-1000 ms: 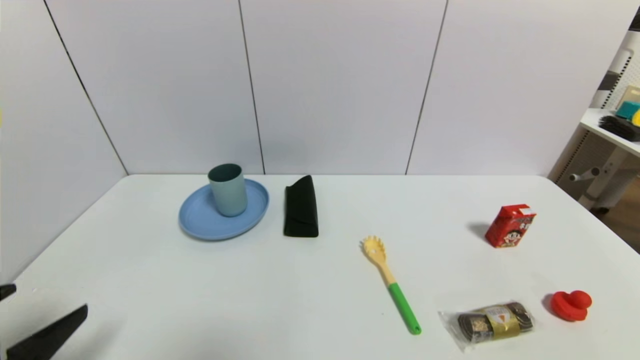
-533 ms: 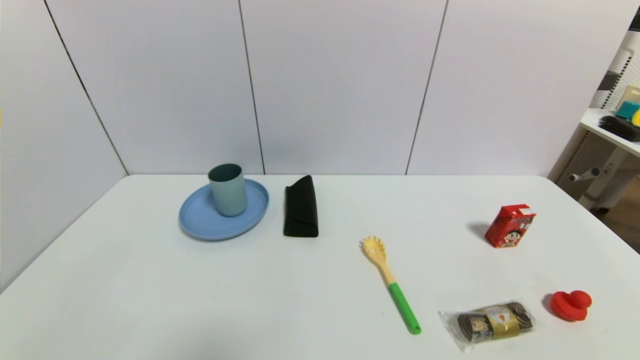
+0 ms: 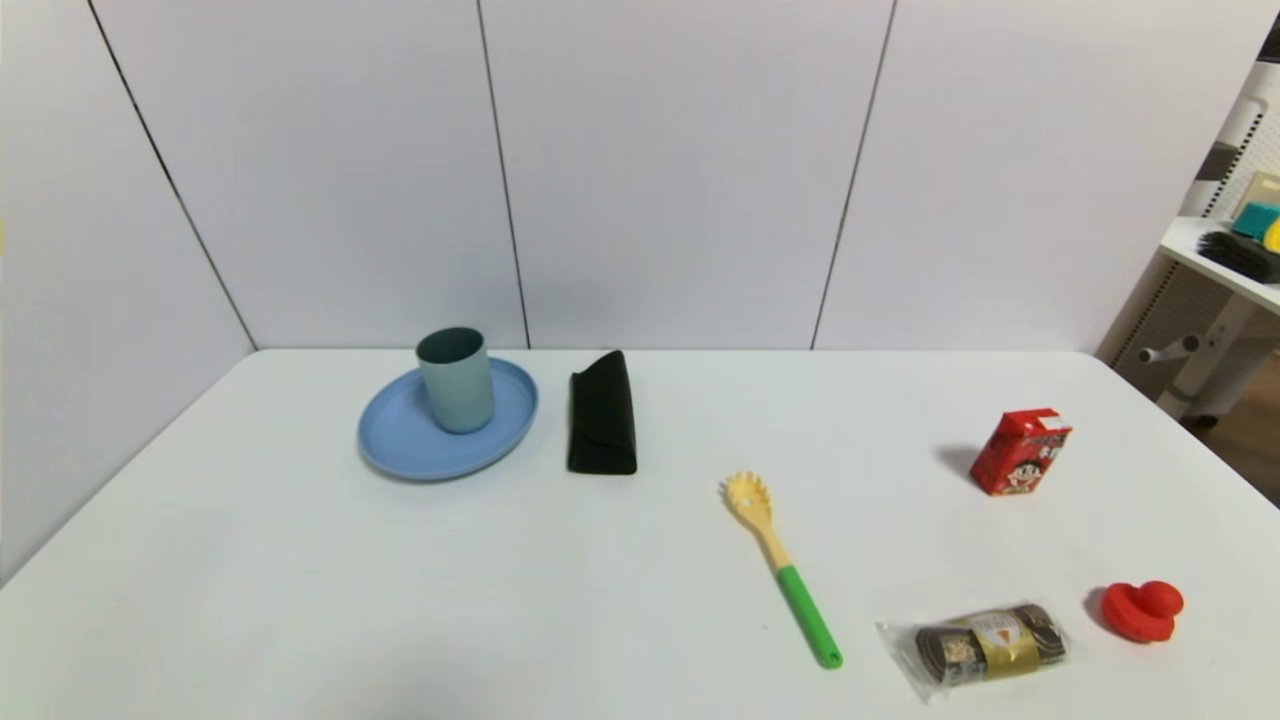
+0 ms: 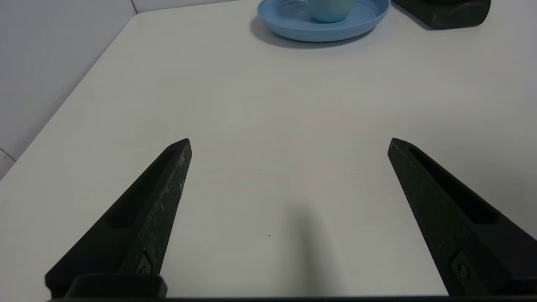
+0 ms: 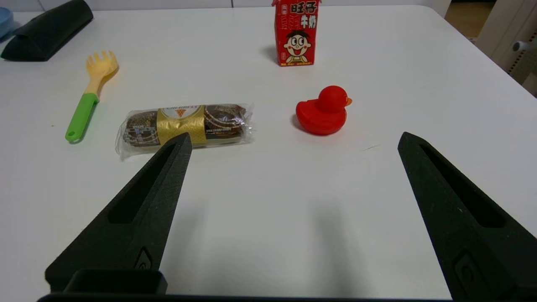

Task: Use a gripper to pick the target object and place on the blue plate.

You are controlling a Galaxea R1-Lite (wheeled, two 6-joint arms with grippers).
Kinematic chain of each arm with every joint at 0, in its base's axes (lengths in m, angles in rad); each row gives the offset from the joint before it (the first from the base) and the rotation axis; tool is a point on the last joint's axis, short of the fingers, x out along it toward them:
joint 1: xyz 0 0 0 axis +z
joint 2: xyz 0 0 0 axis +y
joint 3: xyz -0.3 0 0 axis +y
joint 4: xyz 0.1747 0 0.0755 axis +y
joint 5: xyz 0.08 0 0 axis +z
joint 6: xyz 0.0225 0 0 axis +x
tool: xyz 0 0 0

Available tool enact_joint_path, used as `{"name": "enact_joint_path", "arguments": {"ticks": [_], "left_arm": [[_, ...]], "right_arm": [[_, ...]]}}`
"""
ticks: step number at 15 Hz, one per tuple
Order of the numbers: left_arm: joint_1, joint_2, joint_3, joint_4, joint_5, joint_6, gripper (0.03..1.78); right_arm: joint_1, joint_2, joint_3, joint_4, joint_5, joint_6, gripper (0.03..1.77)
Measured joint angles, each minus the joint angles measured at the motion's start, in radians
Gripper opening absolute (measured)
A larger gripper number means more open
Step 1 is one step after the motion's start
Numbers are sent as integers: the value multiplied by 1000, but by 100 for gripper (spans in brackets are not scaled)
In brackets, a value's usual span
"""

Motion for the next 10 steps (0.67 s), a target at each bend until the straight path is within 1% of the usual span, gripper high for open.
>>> {"name": "enact_joint_path", "arguments": {"ticks": [3,10], "left_arm": [[0,-4,1,-3,31,-50,169],[0,-6,1,-3,33,-52,169]], "right_arm": [[0,0,0,0,0,0,170],[0,0,0,0,1,1,170]]}}
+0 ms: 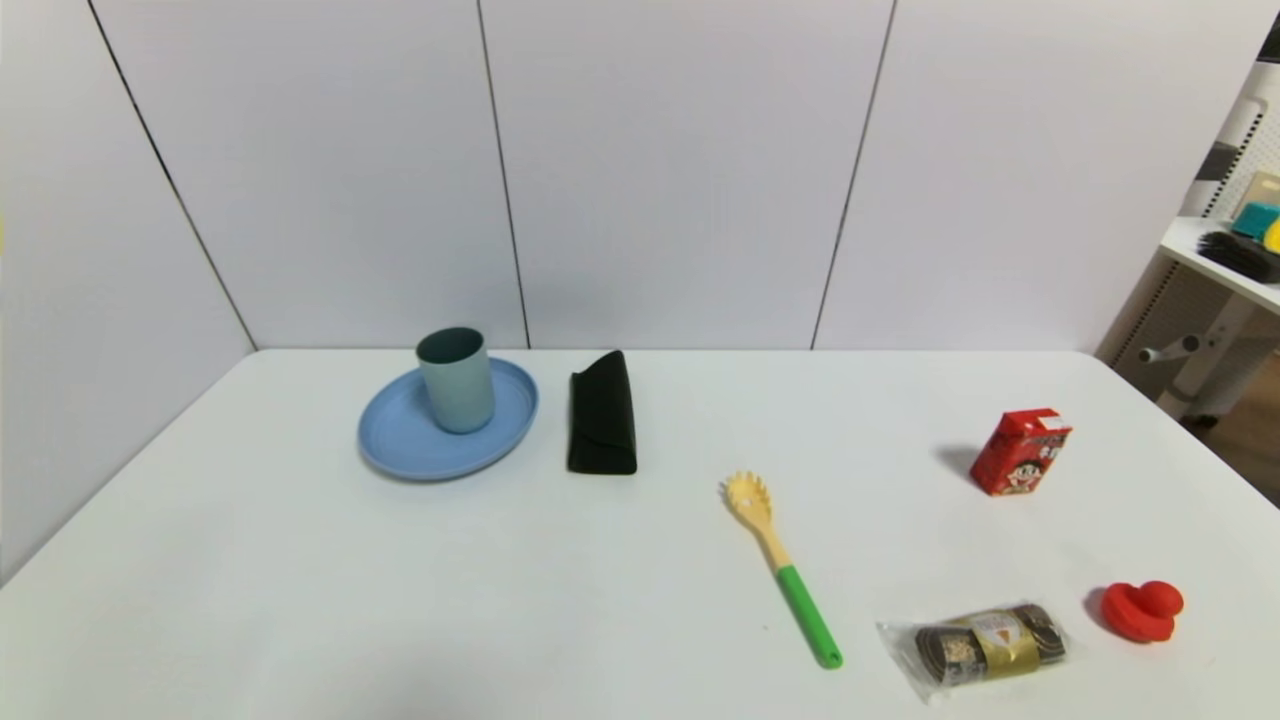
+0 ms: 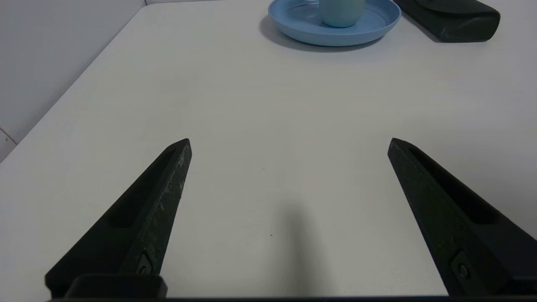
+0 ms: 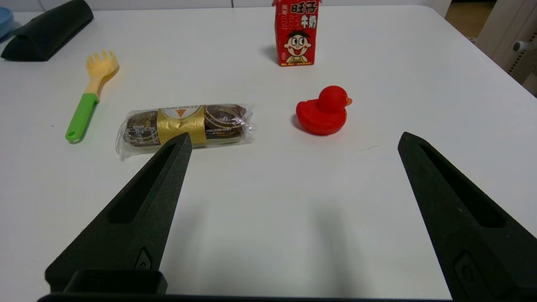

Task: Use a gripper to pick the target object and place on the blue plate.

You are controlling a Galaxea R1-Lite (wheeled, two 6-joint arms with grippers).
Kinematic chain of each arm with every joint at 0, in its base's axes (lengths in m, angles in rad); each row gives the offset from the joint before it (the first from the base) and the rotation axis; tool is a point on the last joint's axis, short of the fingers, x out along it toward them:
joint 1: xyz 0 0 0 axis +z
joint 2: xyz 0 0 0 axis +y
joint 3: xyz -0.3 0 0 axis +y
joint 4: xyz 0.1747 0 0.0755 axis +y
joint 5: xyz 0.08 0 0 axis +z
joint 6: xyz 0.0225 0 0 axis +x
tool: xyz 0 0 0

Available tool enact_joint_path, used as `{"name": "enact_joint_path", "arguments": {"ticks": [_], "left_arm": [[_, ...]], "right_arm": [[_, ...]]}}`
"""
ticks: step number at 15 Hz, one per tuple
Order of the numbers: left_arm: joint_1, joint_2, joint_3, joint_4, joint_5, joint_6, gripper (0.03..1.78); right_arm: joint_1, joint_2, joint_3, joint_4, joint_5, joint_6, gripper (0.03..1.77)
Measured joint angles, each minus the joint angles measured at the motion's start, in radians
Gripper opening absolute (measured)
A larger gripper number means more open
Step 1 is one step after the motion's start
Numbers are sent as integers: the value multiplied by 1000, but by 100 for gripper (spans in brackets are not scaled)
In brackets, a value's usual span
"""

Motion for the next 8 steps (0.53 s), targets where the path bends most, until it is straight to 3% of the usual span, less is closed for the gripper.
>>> {"name": "enact_joint_path", "arguments": {"ticks": [8], "left_arm": [[0,0,0,0,0,0,169]], "right_arm": [[0,0,-4,3,-19,14,170]]}}
